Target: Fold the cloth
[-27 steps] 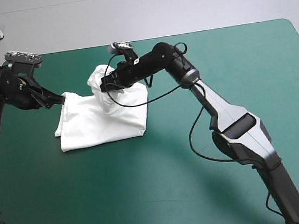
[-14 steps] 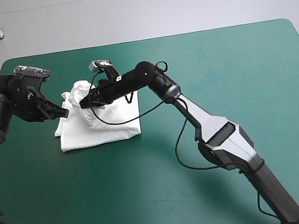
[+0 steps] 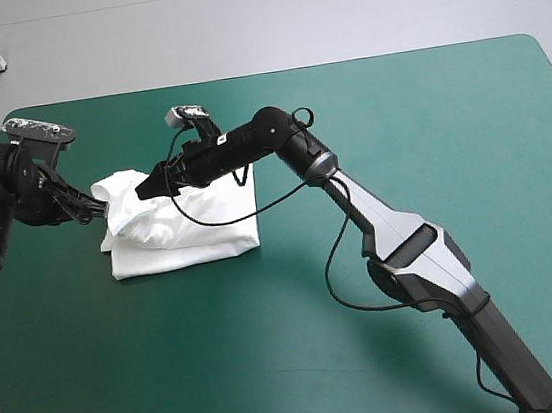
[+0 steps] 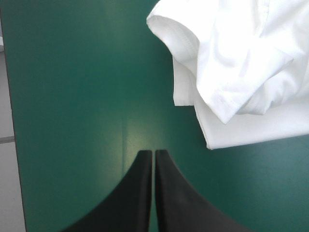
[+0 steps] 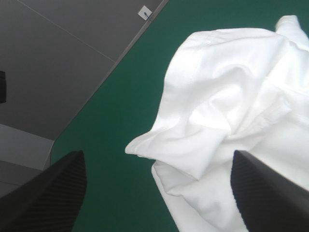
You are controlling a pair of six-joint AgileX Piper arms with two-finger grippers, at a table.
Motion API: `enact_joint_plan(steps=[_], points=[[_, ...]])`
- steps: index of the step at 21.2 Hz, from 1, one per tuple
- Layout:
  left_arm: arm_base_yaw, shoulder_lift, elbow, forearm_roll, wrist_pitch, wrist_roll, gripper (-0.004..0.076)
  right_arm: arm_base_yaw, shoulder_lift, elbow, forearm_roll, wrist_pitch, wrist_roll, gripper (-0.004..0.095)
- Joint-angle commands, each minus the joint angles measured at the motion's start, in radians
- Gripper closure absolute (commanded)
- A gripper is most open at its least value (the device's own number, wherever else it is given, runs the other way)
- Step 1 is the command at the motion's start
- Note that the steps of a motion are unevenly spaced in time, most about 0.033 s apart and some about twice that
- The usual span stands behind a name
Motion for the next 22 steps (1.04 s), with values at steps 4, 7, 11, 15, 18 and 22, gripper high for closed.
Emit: enact_joint_plan(steps=[4, 7, 11, 15, 18, 22], points=[[0.003, -0.059, -0.035, 0.014, -0.031, -0.016, 0.0705, -0.075, -0.099, -0.153, -0.153, 0.079, 0.121, 0.027], [0.003, -0.077, -0.047, 0.007, -0.059, -0.016, 0.0705, -0.124, -0.108, -0.193, -0.361, 0.155, 0.234, 0.027], [0.003, -0.096, -0.071, -0.006, -0.069, -0.016, 0.0705, -0.202, -0.115, -0.191, -0.395, 0.157, 0.304, 0.0271], [0.003, -0.111, -0.088, -0.008, -0.074, -0.016, 0.0705, -0.246, -0.15, -0.131, -0.387, 0.159, 0.333, 0.0274], [0.003, -0.113, -0.088, -0.008, -0.076, -0.016, 0.0705, -0.244, -0.196, 0.089, -0.415, 0.156, 0.314, 0.0274], [0.003, -0.113, -0.088, -0.008, -0.076, -0.016, 0.0705, -0.194, -0.197, 0.273, -0.368, 0.154, 0.24, 0.0274]])
